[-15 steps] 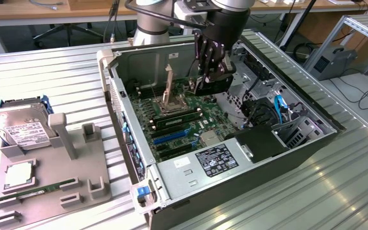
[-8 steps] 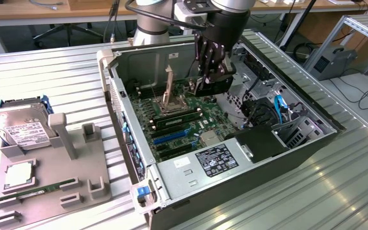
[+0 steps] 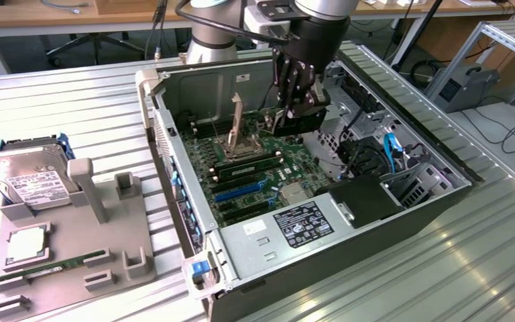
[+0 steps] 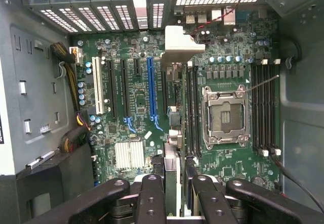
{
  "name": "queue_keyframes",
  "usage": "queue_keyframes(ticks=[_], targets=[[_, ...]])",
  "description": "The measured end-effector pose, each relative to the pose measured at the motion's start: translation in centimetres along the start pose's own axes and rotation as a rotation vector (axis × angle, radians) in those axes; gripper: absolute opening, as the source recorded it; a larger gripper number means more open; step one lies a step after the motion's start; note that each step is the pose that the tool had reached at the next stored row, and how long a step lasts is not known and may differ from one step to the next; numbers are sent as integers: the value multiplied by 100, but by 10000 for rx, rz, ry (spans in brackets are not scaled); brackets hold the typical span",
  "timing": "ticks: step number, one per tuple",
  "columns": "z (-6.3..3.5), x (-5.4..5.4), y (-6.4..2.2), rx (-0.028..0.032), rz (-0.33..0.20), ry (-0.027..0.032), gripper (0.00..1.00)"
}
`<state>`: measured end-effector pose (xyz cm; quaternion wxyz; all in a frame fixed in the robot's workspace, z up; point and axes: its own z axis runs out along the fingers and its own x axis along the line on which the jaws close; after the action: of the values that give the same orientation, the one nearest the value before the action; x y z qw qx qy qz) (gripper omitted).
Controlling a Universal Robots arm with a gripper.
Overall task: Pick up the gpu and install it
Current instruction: 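Insert the gpu into the slot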
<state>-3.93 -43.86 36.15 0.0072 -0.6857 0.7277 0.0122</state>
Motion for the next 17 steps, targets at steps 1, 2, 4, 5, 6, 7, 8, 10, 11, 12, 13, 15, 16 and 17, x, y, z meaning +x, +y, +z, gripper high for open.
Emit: queue_keyframes(ticks=[1, 2, 4, 5, 6, 7, 8, 10, 11, 12, 13, 15, 16, 17], targets=[[1, 1, 0, 0, 0, 0, 26], [3, 2, 0, 0, 0, 0, 26], [6, 4, 0, 0, 0, 0, 26], [7, 5, 0, 0, 0, 0, 26], [9, 6, 0, 0, 0, -1, 26], [10, 8, -1, 0, 0, 0, 26], [26, 16, -1, 0, 0, 0, 26], [43, 23, -2, 0, 0, 0, 26], [45, 24, -2, 0, 0, 0, 26], [47, 24, -2, 0, 0, -1, 26], [48, 25, -2, 0, 0, -1, 26], [56, 27, -2, 0, 1, -1, 26], [57, 27, -2, 1, 0, -1, 26], [59, 28, -2, 0, 0, 0, 26]])
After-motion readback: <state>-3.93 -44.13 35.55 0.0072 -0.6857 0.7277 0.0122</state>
